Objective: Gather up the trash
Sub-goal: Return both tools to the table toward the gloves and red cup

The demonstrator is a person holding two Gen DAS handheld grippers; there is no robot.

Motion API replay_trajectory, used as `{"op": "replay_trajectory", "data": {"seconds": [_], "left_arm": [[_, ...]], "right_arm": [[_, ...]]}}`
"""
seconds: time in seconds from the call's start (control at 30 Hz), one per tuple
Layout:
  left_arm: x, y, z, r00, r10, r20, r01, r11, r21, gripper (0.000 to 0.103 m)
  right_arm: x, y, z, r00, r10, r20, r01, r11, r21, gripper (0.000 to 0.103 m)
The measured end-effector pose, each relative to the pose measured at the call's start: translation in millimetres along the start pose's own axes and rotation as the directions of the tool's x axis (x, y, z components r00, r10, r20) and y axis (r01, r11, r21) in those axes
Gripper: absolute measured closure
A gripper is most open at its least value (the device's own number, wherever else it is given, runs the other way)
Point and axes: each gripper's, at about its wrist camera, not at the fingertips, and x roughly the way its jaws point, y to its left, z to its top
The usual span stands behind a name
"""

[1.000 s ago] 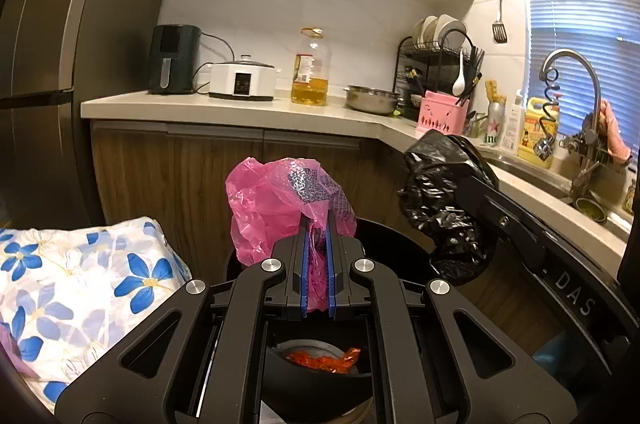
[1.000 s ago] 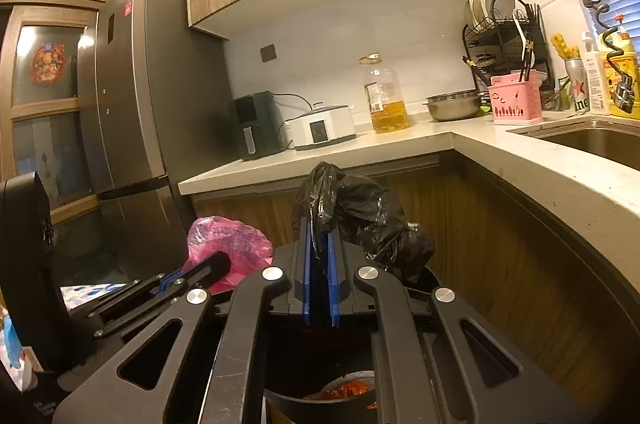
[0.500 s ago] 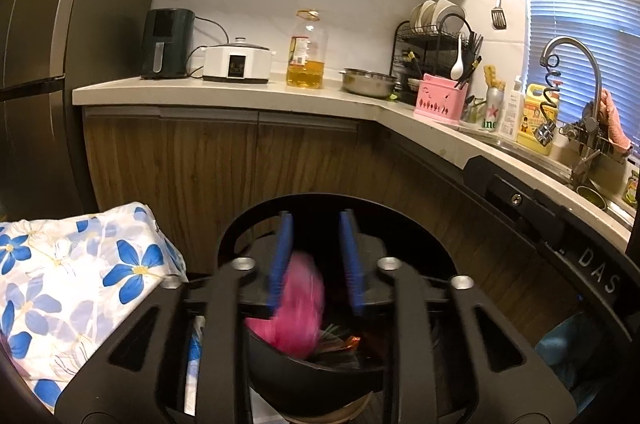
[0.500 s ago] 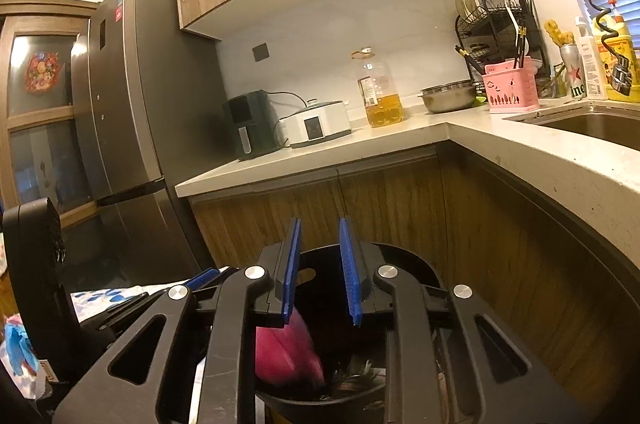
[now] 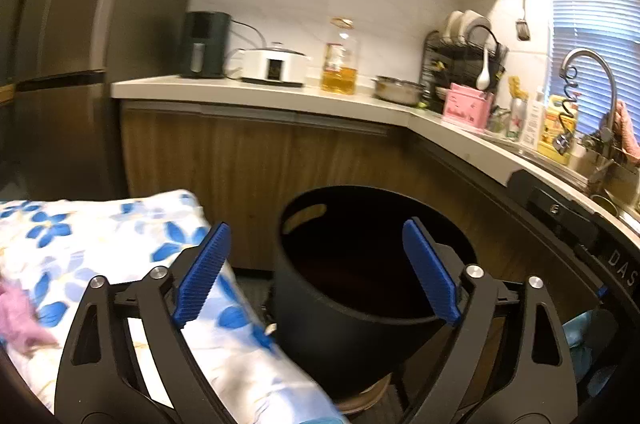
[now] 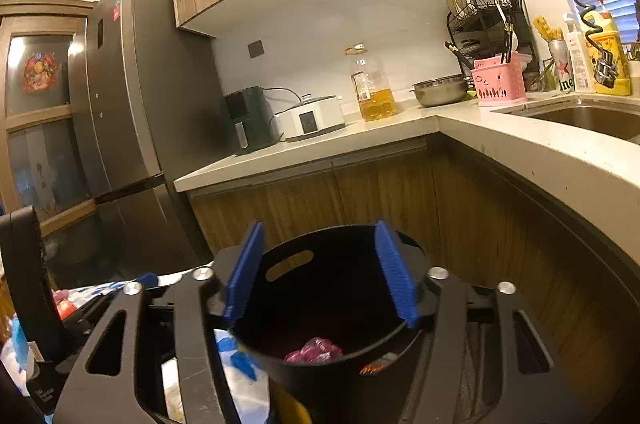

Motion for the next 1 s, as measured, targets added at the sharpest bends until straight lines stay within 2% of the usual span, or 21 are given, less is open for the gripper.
{"op": "replay_trajectory", "data": {"seconds": [0.07, 0.2, 0.4, 0.63, 0.87, 1.0], "left_arm": [[-16, 8, -2, 0.999, 0.037, 0.012, -0.037, 0.999, -0.017, 0.01], [-47, 27, -8, 0.995, 0.1, 0.028, -0.099, 0.994, -0.051, 0.007], [-100, 55, -19, 0.974, 0.222, 0.053, -0.217, 0.973, -0.083, 0.006], [-168, 94, -36, 0.923, 0.377, 0.078, -0.367, 0.923, -0.116, 0.006], [-231, 148, -57, 0.846, 0.529, 0.067, -0.512, 0.842, -0.172, 0.007], [-249, 174, -64, 0.811, 0.583, 0.053, -0.563, 0.802, -0.2, 0.007]], "right_arm": [[-6, 3, -2, 1.0, 0.004, -0.006, -0.004, 1.0, 0.007, 0.035], [-16, 14, -7, 1.0, -0.003, -0.024, 0.002, 1.0, -0.016, 0.033], [-34, 30, -14, 0.999, 0.014, -0.033, -0.015, 1.0, -0.016, 0.03], [-54, 65, -29, 0.995, 0.08, -0.059, -0.082, 0.996, -0.038, 0.03], [-62, 111, -56, 0.979, 0.166, -0.115, -0.173, 0.983, -0.057, 0.03], [-63, 136, -70, 0.964, 0.214, -0.156, -0.226, 0.972, -0.06, 0.03]]}}
